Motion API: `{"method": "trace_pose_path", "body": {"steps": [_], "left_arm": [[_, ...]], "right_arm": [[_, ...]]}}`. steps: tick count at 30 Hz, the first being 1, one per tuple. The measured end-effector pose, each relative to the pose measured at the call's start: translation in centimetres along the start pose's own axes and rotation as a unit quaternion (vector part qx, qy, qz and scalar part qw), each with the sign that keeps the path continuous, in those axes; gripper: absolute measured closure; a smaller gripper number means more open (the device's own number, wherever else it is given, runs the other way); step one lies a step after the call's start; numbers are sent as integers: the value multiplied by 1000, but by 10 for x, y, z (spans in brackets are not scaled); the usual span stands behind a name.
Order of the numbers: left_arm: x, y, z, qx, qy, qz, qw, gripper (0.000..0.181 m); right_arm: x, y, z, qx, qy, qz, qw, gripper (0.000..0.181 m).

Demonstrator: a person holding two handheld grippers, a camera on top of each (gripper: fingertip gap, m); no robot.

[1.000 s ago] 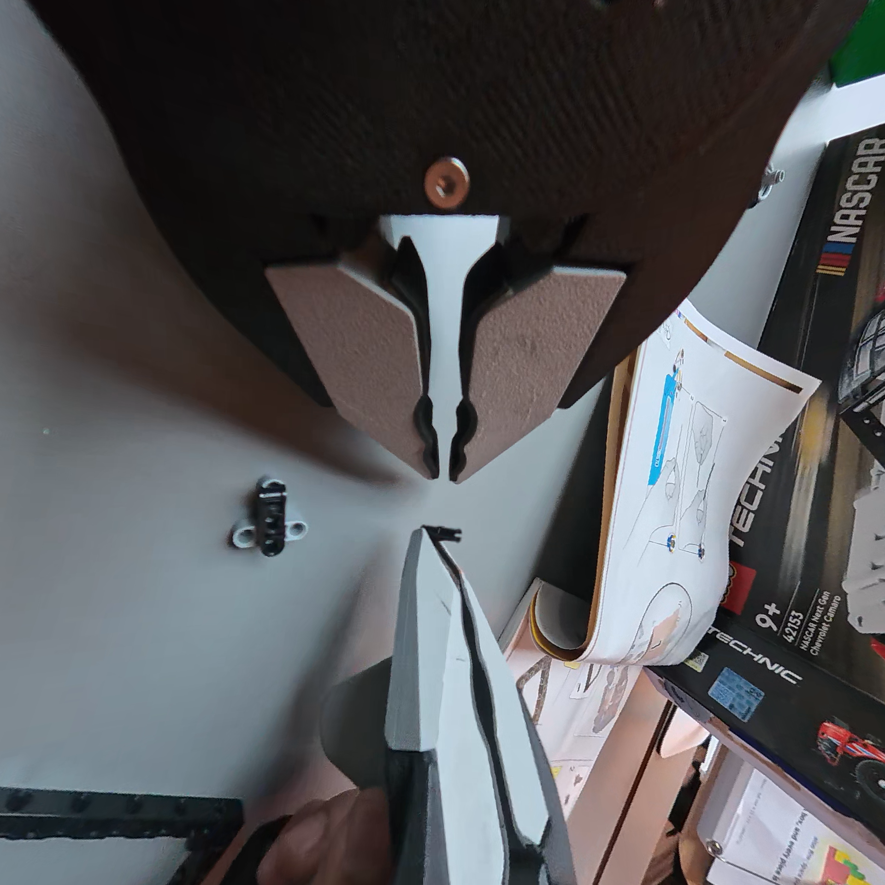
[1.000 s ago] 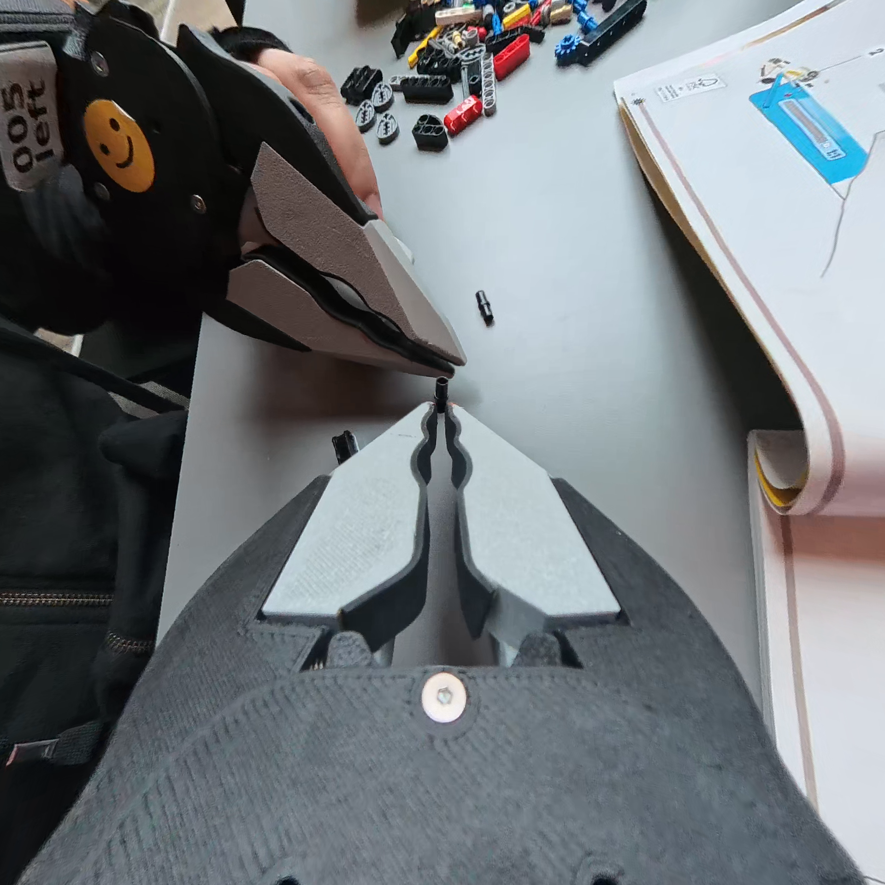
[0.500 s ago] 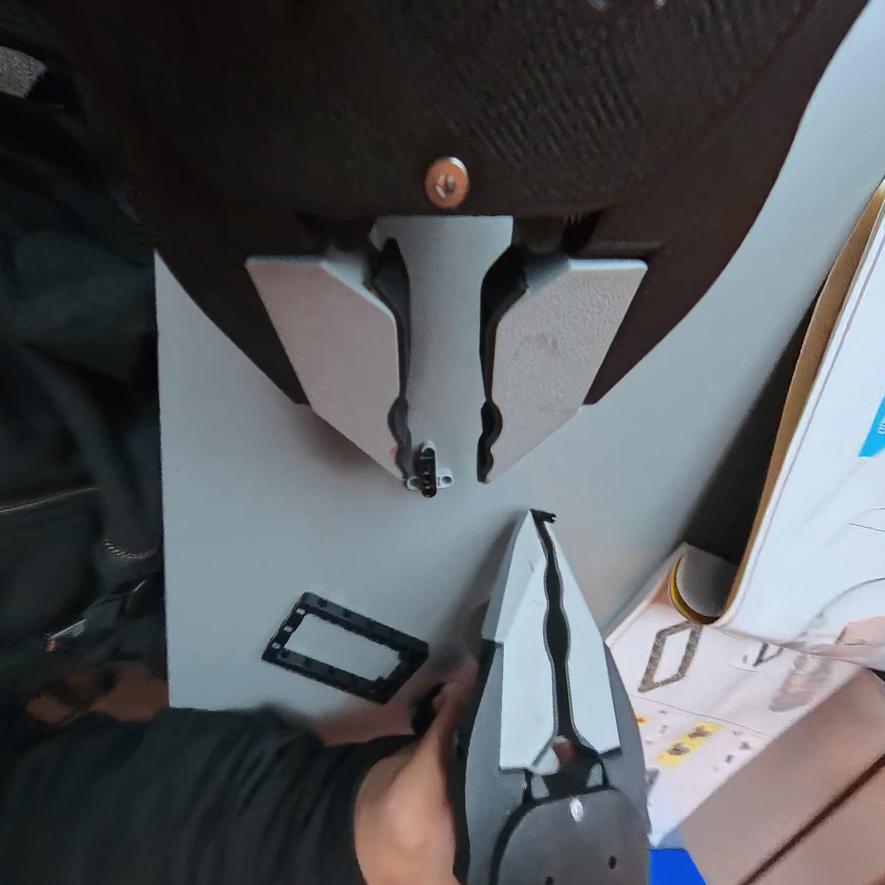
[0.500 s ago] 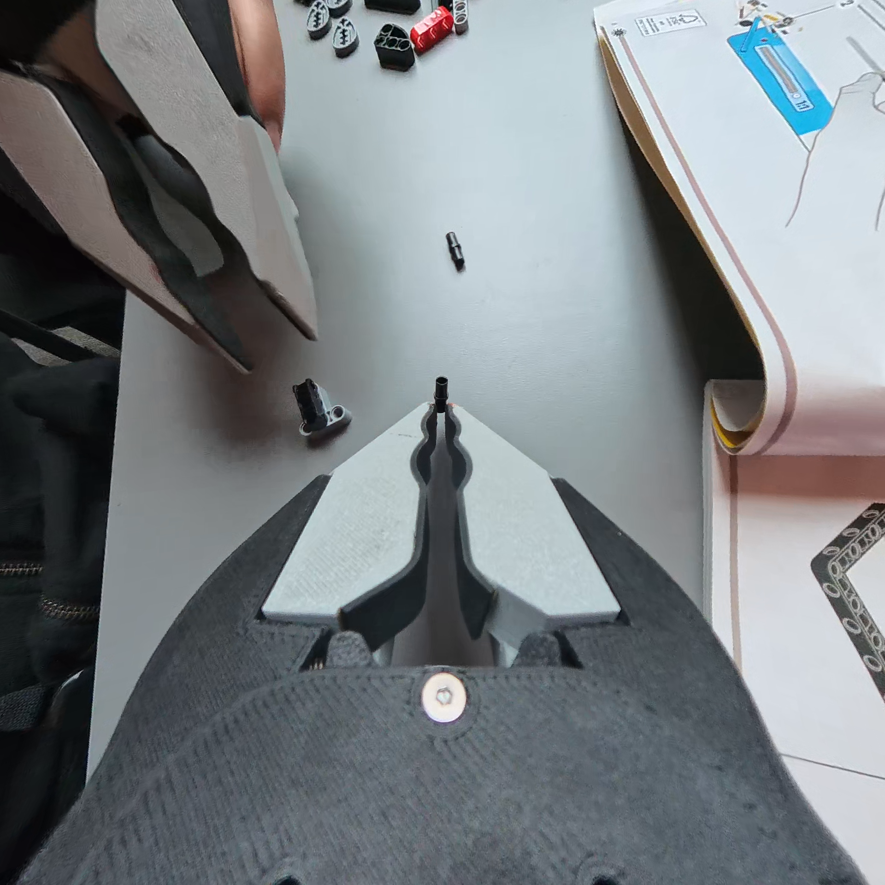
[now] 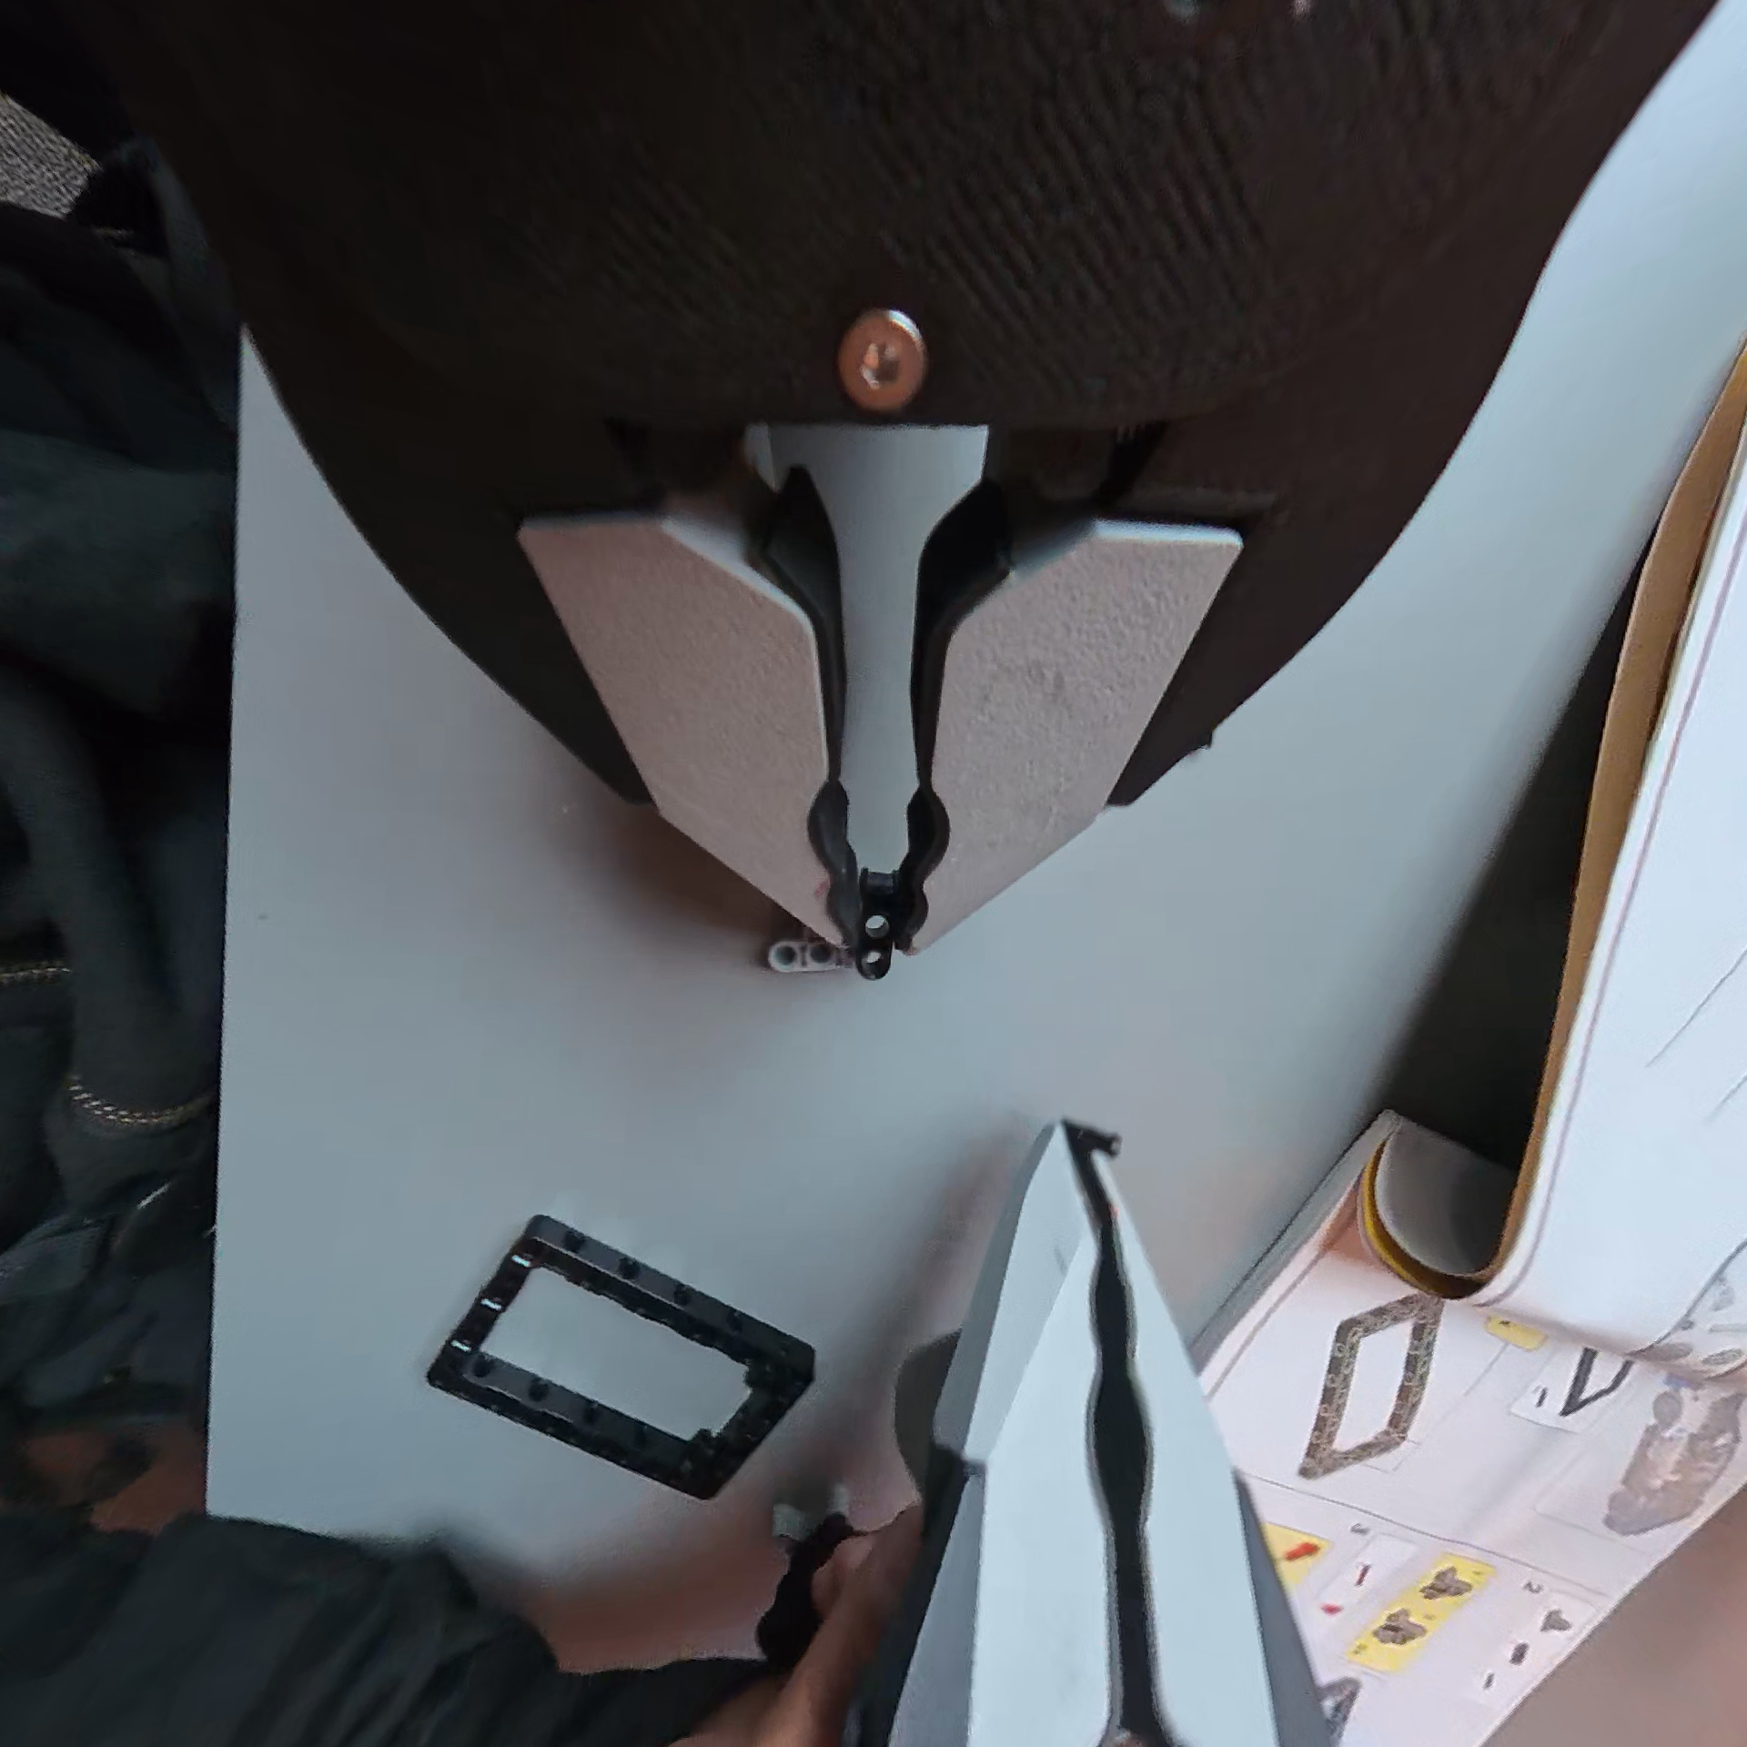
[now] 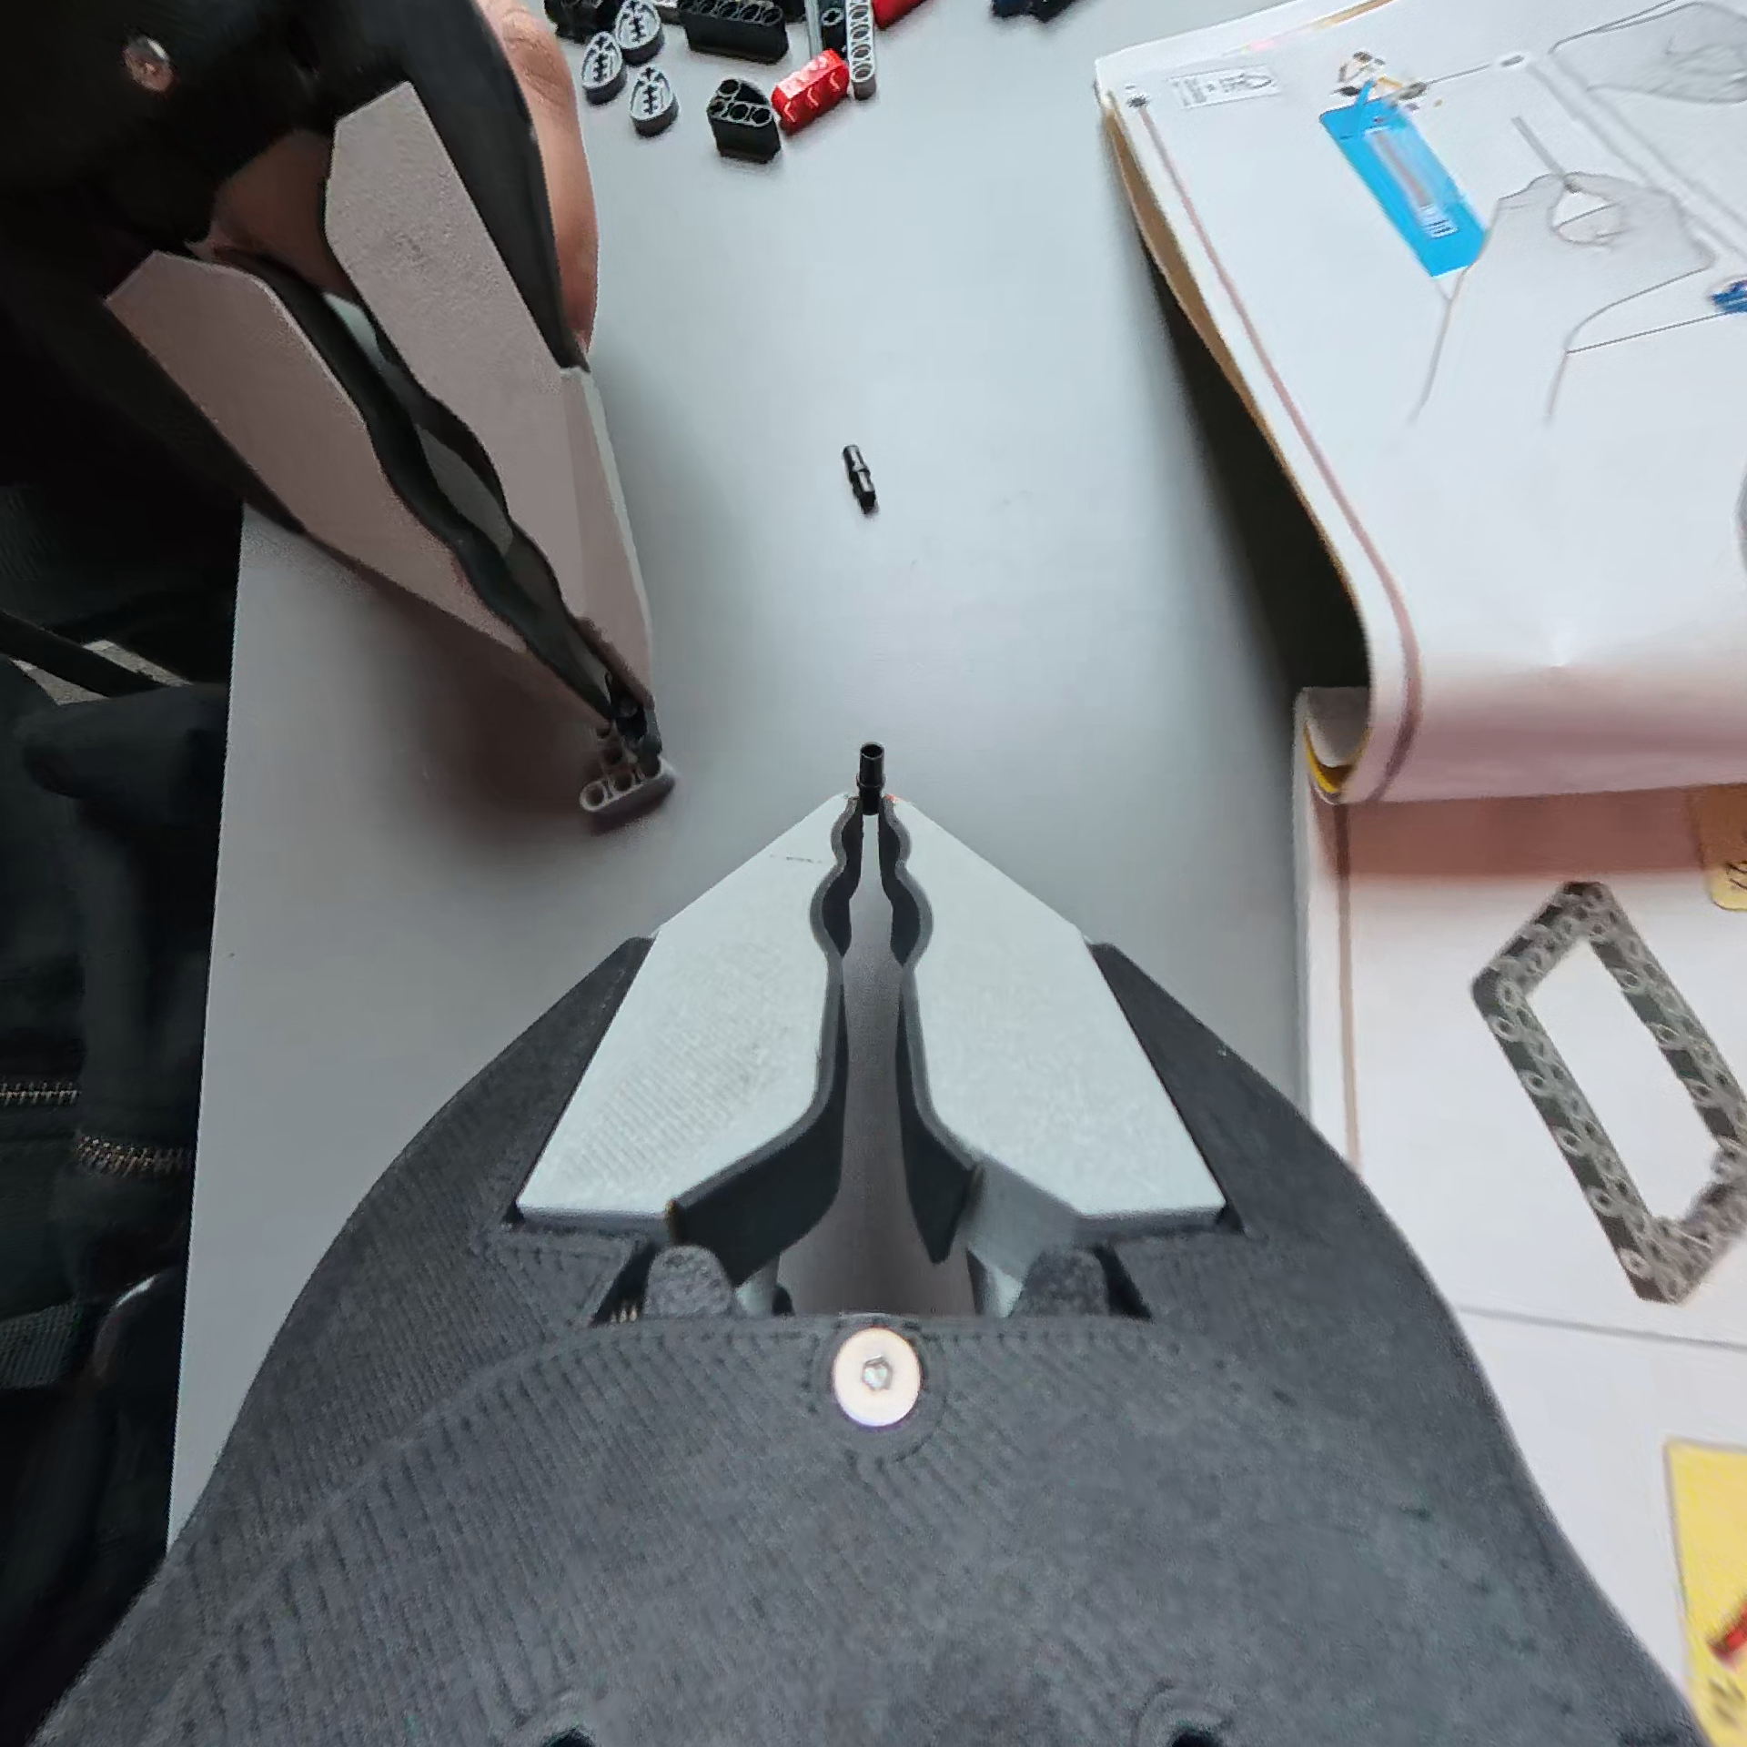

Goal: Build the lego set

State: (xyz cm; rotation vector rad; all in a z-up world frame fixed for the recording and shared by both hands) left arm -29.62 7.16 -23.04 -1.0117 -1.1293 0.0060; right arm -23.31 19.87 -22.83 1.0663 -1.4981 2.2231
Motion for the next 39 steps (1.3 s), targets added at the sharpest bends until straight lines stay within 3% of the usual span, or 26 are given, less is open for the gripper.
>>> {"method": "trace_pose_path", "body": {"steps": [5,7,11,15,21,26,39], "left_arm": [[-10,-1,25,44,-23,13,999,177],[-16,5,31,32,-55,26,998,165],[-12,1,35,58,-51,6,997,160],[4,-5,32,78,-27,-14,997,163],[41,5,20,41,1,-54,998,167],[41,15,14,6,5,-37,999,167],[35,25,11,4,5,-14,1000,179]], "right_arm": [[-5,-43,-15,-58,3,-32,998,181],[-6,-67,-21,-69,18,-71,995,181],[-8,-96,-24,-37,48,-138,989,181],[-9,-80,-15,-9,22,-107,994,181],[-4,-39,16,9,-98,-40,994,181],[-3,-24,29,-7,-150,-15,989,181],[-8,-7,34,-35,-188,36,981,181]]}}
Point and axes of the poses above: each gripper's, where its closed fingertips meet, y out along the fingers, x out of its top, z = x × y across the jaws, the point moved 7 cm from there along -y, back along the fingers, and after that the axes turned 1 degree about z, right-handed, at the moved point
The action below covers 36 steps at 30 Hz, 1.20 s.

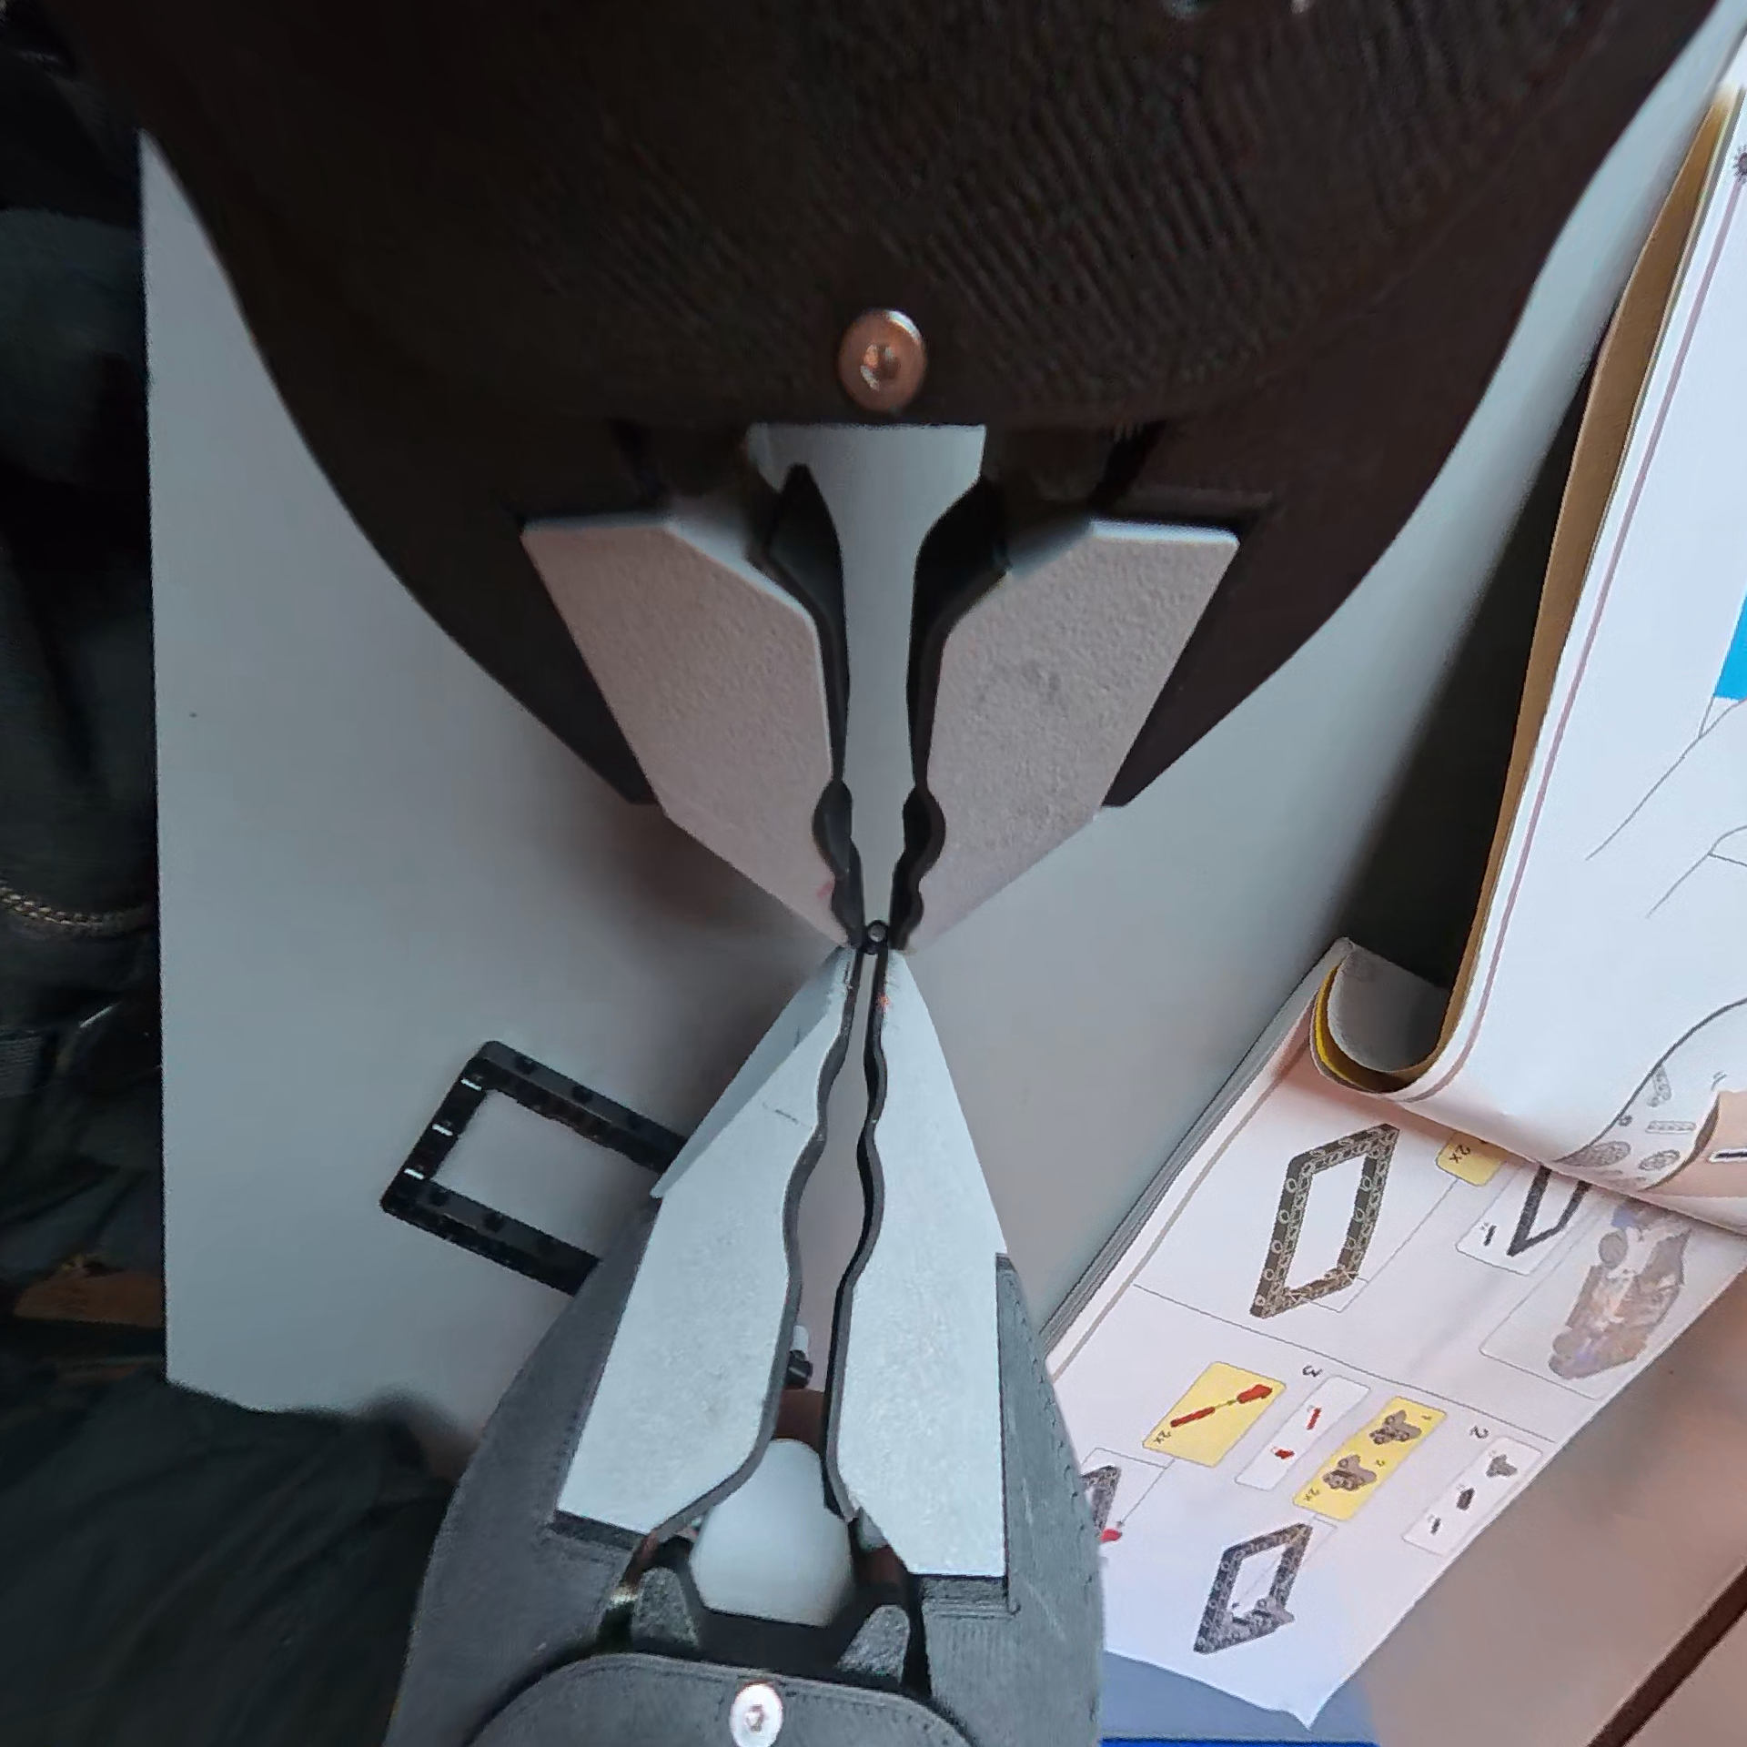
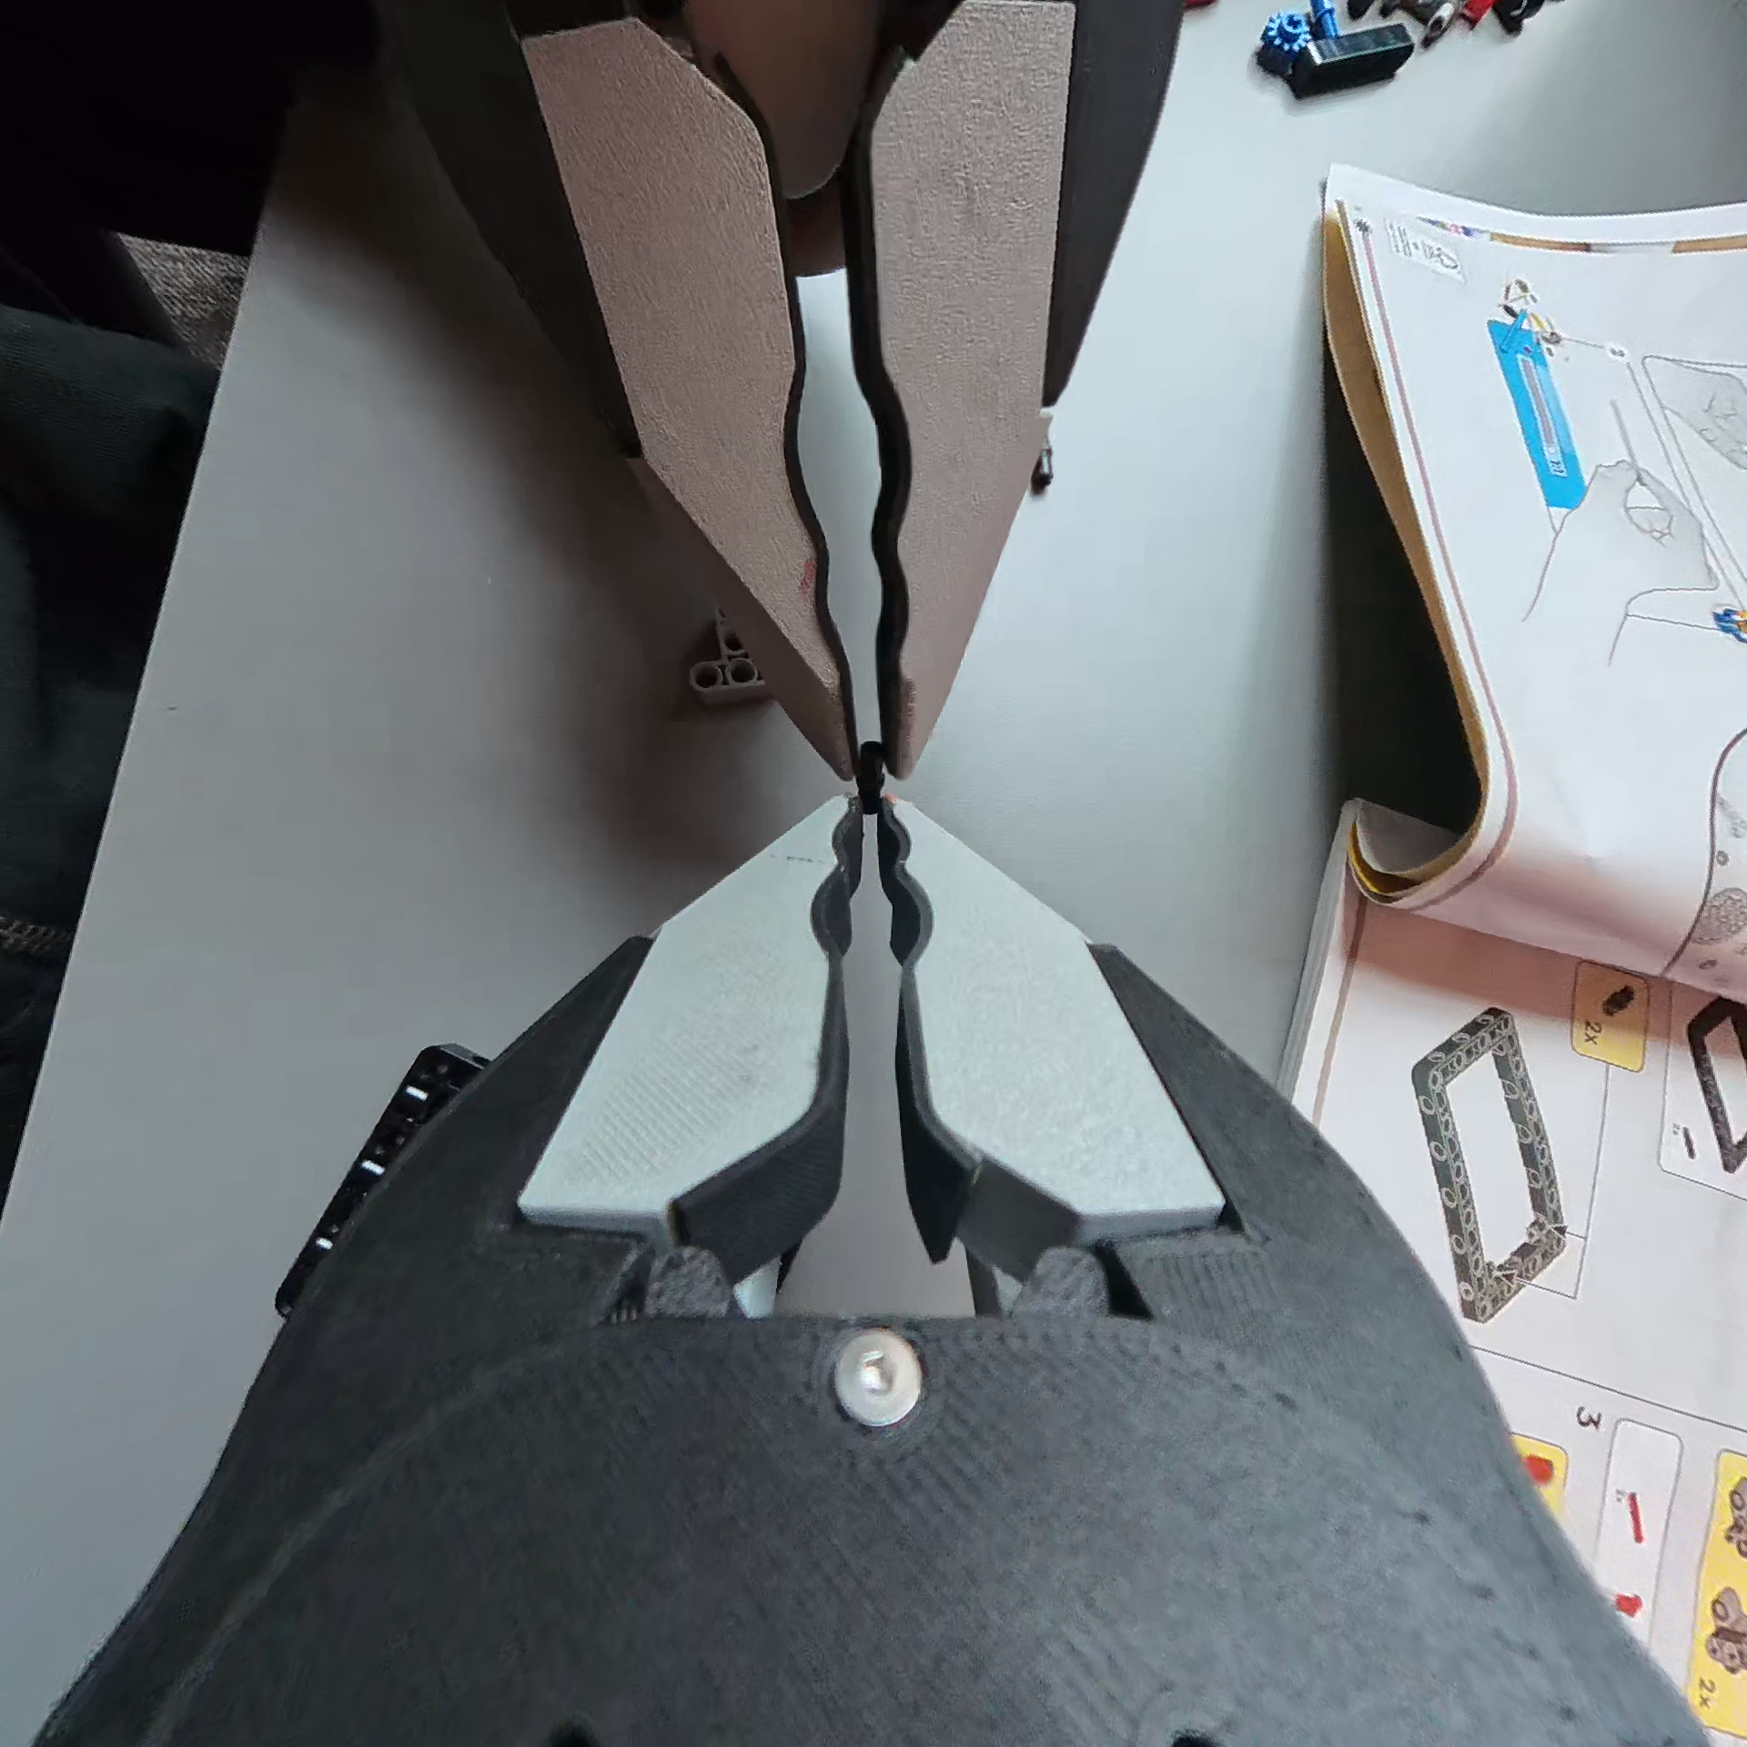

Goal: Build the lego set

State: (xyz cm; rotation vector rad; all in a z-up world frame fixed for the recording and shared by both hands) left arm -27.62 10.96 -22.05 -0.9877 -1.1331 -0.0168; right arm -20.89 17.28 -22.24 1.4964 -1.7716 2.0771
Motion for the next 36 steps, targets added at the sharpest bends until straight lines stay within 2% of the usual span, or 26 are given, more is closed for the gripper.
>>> {"method": "trace_pose_path", "body": {"steps": [3,6,11,13,17,20,25,30,36], "left_arm": [[-2,1,-3,4,26,3,1000,179],[-3,2,-1,0,10,-3,1000,179],[-1,-10,15,1,-95,-62,994,179],[2,-19,23,-14,-165,-113,980,179],[5,-30,33,-92,-287,-214,929,179],[1,-30,37,-119,-337,-241,902,179],[1,-29,37,-161,-375,-271,872,179],[-1,-26,40,-156,-393,-276,863,179],[-3,-24,42,-151,-409,-279,856,179]], "right_arm": [[-2,1,0,21,17,-3,1000,181],[-3,2,-2,30,30,-10,999,181],[2,-5,-9,3,41,-55,998,170],[5,-9,-12,-13,44,-71,996,168],[16,-18,-17,-91,29,-113,989,166],[25,-24,-15,-139,3,-137,981,166],[28,-25,-12,-195,-44,-124,972,179],[30,-26,-11,-230,-67,-123,963,179],[29,-25,-12,-239,-70,-114,962,180]]}}
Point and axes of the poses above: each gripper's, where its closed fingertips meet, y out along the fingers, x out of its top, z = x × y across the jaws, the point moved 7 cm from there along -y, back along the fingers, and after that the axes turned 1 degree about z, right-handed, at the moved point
